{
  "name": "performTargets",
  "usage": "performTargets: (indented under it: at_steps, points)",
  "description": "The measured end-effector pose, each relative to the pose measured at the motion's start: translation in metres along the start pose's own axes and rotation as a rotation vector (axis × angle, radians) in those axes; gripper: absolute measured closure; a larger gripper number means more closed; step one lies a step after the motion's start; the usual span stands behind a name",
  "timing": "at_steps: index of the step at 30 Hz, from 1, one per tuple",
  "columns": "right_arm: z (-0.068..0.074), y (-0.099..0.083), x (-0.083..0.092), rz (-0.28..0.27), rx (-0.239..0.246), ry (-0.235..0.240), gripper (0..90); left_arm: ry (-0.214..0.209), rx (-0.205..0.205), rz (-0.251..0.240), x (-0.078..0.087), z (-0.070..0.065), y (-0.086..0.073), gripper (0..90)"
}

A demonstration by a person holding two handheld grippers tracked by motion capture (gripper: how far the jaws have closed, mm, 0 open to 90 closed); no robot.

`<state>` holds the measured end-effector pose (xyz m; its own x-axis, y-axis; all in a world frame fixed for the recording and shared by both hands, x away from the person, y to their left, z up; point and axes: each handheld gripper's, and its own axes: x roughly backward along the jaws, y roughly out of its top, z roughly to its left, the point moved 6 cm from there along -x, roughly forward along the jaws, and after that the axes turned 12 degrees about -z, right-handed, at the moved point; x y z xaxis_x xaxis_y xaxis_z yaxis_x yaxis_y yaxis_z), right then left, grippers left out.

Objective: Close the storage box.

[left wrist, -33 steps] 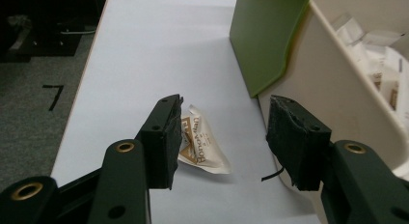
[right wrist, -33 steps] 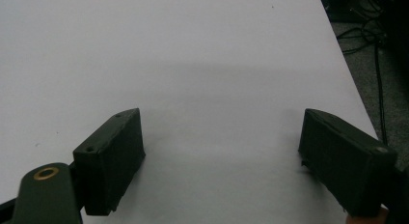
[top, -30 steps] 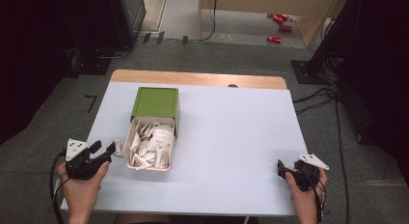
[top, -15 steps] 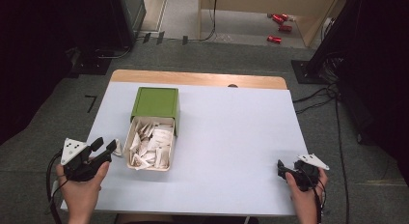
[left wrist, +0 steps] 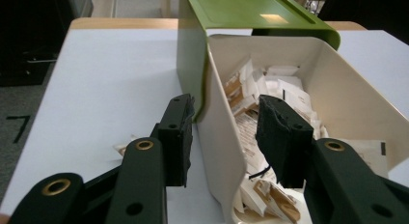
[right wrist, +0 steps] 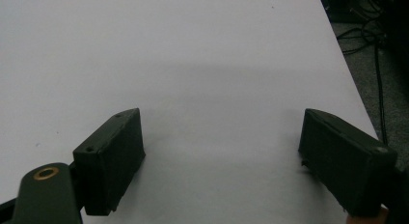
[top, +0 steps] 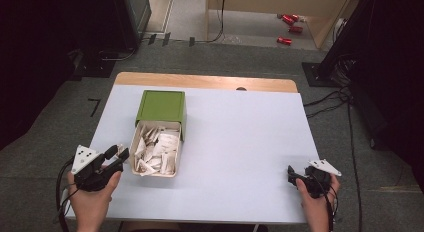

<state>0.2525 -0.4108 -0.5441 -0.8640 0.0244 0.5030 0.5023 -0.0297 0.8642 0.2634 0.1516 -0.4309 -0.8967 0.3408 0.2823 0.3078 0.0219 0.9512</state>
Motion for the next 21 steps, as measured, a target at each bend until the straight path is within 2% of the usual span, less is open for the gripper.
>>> performTargets:
  at_steps: [9, 21]
  points:
    - [0.000, 0.000, 0.000, -0.001, 0.000, 0.001, 15.6, 0.013, -0.008, 0.044, -0.007, -0.007, -0.017, 65.1]
    - [0.000, 0.000, 0.000, 0.000, 0.000, 0.001, 15.6, 0.039, -0.029, 0.118, -0.019, -0.009, -0.041, 76.0]
